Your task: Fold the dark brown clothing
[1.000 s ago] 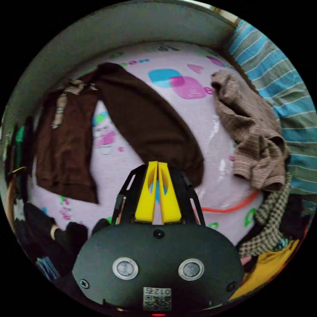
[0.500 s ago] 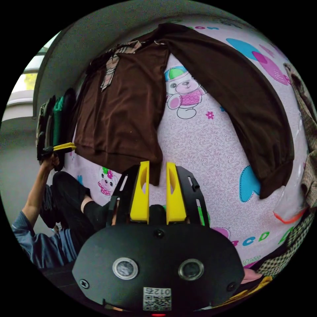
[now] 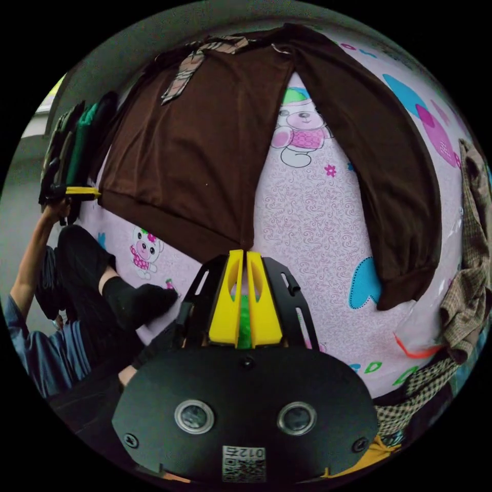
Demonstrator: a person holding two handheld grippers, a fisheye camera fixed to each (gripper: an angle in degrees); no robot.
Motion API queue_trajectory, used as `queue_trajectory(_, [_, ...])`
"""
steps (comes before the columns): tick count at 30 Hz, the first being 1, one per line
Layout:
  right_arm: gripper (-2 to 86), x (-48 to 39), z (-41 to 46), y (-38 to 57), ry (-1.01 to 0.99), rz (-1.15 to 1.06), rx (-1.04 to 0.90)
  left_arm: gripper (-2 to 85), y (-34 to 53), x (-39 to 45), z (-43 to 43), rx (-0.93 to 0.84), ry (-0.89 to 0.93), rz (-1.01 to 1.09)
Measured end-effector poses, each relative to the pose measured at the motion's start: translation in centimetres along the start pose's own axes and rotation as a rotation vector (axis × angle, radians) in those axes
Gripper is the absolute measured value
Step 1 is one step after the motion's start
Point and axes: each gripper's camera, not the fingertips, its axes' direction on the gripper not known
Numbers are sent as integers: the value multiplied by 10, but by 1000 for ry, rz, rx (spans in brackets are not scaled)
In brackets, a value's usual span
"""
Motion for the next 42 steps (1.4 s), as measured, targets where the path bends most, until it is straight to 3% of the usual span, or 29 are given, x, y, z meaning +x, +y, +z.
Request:
queue_trajectory(12, [-9, 6, 1, 5, -20, -29, -172, 5, -19, 64, 27, -280, -1, 390])
queue_trajectory(23, [38, -3, 0, 15, -72, -8, -265, 9, -3, 42, 16, -303, 58, 358])
queue_trajectory(26, [38, -4, -15, 14, 0, -27, -300, 8, 1, 23, -19, -187, 48, 296])
queue_trajectory(35, [37, -30, -134, -99, 163, -108, 58, 5, -90, 17, -165, 415, -202, 95])
queue_trajectory(39, [39, -53, -159, -149, 140, -93, 286, 5, -143, 28, -183, 477, -290, 61])
queue_trajectory(42, [45, -69, -157, -177, 150, -113, 353, 6, -187, 33, -182, 475, -305, 37])
